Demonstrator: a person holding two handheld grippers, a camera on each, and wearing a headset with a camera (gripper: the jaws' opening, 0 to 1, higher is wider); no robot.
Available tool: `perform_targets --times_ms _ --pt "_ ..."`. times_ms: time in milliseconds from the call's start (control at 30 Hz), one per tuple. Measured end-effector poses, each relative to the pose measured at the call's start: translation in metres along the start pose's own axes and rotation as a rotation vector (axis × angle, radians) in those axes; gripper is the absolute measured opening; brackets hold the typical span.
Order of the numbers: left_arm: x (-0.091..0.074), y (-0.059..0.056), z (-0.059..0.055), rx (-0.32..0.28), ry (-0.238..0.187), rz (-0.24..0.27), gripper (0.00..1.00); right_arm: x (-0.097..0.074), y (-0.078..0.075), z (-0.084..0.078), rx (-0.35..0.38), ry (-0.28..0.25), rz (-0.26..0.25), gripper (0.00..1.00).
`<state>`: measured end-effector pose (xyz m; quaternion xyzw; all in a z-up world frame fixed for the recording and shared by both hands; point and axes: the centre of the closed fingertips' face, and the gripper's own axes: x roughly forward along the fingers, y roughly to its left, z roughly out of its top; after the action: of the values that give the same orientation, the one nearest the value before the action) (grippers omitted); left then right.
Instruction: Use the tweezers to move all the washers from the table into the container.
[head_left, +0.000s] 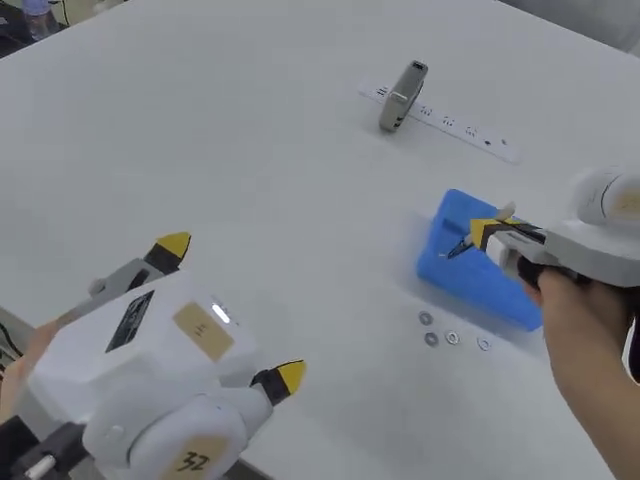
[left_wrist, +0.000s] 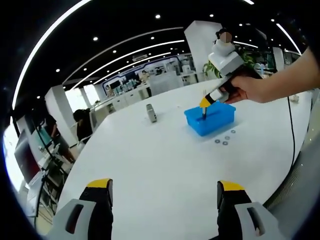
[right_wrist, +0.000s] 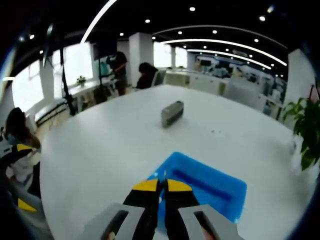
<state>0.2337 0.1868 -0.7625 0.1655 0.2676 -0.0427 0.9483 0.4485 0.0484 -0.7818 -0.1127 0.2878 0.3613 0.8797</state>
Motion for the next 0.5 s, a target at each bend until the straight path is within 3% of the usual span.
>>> perform_targets --times_ms 167,200,233,500 --pt "0.001 -0.002 -0.001 0.013 0.004 -0.007 0.87 0.005 0.003 -0.016 -0.015 0.042 -0.003 0.0" --pt "0.001 -0.003 -0.001 0.015 0.006 -0.007 0.87 0.005 0.003 -0.008 -0.029 -0.005 -0.006 0.0" --pt "0.001 -0.003 -0.001 0.016 0.006 -0.007 0.87 0.001 0.003 -0.013 -0.023 0.025 -0.007 0.0" --pt "0.001 -0.002 -0.003 0.019 0.016 -0.004 0.87 -0.001 0.001 -0.014 -0.036 0.016 -0.025 0.0"
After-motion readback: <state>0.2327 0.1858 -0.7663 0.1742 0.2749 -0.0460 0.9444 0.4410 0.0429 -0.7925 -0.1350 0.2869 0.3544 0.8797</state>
